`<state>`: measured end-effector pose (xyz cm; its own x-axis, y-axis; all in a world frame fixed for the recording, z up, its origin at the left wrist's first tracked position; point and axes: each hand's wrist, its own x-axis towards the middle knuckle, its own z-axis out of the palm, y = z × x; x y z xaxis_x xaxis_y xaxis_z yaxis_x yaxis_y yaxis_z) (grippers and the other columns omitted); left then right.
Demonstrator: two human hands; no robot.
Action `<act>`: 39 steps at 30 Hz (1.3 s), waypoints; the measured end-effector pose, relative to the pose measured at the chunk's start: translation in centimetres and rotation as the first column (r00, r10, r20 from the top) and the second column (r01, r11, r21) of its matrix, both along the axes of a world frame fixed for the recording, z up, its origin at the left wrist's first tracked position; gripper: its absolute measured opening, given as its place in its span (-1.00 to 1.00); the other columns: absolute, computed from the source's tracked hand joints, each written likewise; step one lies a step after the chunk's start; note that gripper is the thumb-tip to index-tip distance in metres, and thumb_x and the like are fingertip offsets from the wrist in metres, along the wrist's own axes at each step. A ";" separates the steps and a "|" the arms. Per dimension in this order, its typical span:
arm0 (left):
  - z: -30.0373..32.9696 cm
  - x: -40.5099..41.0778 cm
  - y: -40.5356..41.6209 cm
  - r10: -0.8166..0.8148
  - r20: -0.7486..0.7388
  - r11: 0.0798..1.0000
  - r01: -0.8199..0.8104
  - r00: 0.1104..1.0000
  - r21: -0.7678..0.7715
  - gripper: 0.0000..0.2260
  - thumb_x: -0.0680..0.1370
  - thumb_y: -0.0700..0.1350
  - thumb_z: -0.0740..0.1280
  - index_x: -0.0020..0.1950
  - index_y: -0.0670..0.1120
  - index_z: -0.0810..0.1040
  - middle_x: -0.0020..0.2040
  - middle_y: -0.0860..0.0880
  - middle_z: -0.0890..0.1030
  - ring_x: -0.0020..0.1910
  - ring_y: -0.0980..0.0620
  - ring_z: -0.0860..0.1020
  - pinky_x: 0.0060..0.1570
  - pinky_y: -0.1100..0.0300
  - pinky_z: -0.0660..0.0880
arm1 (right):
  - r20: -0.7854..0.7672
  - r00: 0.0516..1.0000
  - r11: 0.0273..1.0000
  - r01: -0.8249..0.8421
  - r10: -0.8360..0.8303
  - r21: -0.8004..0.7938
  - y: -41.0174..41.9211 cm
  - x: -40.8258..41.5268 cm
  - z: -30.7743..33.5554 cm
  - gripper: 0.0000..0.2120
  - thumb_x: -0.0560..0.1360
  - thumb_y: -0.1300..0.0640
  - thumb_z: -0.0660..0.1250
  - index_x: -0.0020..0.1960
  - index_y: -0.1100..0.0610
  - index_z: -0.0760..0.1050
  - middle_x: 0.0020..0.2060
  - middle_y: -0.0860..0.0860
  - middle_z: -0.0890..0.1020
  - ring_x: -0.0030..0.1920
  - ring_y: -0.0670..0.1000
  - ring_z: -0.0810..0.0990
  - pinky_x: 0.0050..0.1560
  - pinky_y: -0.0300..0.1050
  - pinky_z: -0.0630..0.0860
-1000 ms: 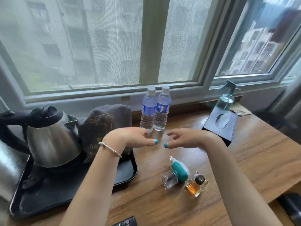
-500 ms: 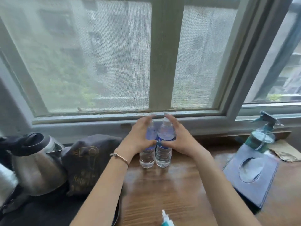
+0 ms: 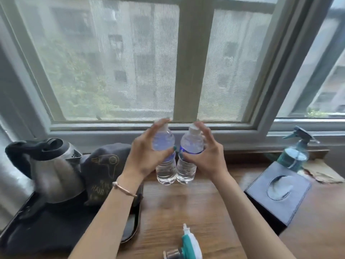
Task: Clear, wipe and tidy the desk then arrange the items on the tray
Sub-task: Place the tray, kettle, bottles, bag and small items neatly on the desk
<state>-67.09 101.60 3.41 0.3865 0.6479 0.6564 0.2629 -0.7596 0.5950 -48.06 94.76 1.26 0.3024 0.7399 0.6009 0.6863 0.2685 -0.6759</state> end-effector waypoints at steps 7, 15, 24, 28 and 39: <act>6.4 -9.3 -3.7 0.018 0.070 0.986 -0.030 0.997 0.166 -0.32 0.32 0.06 0.58 0.39 0.09 0.41 0.23 0.23 0.54 0.13 0.43 0.47 0.14 0.31 0.49 | 0.088 0.977 0.972 -0.204 0.195 0.115 -2.6 -8.9 7.7 -0.12 0.21 -0.02 0.63 0.44 -0.15 0.31 0.28 -0.12 0.56 0.15 -0.14 0.61 0.09 -0.03 0.61; 3.3 -17.2 -3.8 0.043 0.021 0.987 -0.045 0.999 0.155 -0.35 0.34 -0.04 0.57 0.39 0.02 0.42 0.29 0.21 0.50 0.21 0.43 0.42 0.19 0.45 0.35 | 0.072 0.952 0.947 -0.304 0.298 0.105 -2.9 -17.0 5.3 -0.13 0.21 0.10 0.64 0.43 -0.06 0.33 0.32 -0.31 0.46 -0.03 0.06 0.67 -0.02 0.10 0.61; -4.2 -20.5 -3.2 0.092 -0.028 0.994 -0.094 0.995 -0.060 -0.32 0.30 -0.10 0.60 0.35 0.17 0.42 0.07 0.31 0.53 -0.04 0.34 0.49 0.02 0.57 0.33 | -0.022 0.983 0.978 -0.184 0.183 -0.095 -2.1 -19.4 -2.9 -0.14 0.16 0.14 0.66 0.36 -0.19 0.38 -0.07 -0.29 0.61 -0.13 -0.28 0.58 -0.12 -0.52 0.42; -5.6 -20.9 -3.6 0.066 -0.068 0.992 -0.073 0.995 -0.105 -0.31 0.31 -0.11 0.60 0.37 0.16 0.42 0.18 0.20 0.57 0.02 0.23 0.53 0.11 0.50 0.36 | -0.023 0.992 0.983 -0.126 0.124 -0.131 -2.4 -19.3 -3.8 -0.12 0.16 0.11 0.67 0.37 -0.20 0.36 -0.13 -0.34 0.57 -0.12 -0.39 0.55 -0.15 -0.56 0.40; -5.7 -20.4 -4.0 0.024 -0.098 0.991 -0.037 0.995 -0.128 -0.29 0.32 -0.02 0.58 0.37 0.27 0.32 0.22 0.34 0.46 0.20 0.32 0.43 0.13 0.58 0.27 | -0.011 0.996 0.992 -0.087 0.087 -0.093 -3.6 -20.8 -4.5 -0.13 0.19 0.03 0.66 0.39 -0.19 0.33 0.02 -0.12 0.66 -0.06 -0.09 0.66 -0.04 -0.28 0.57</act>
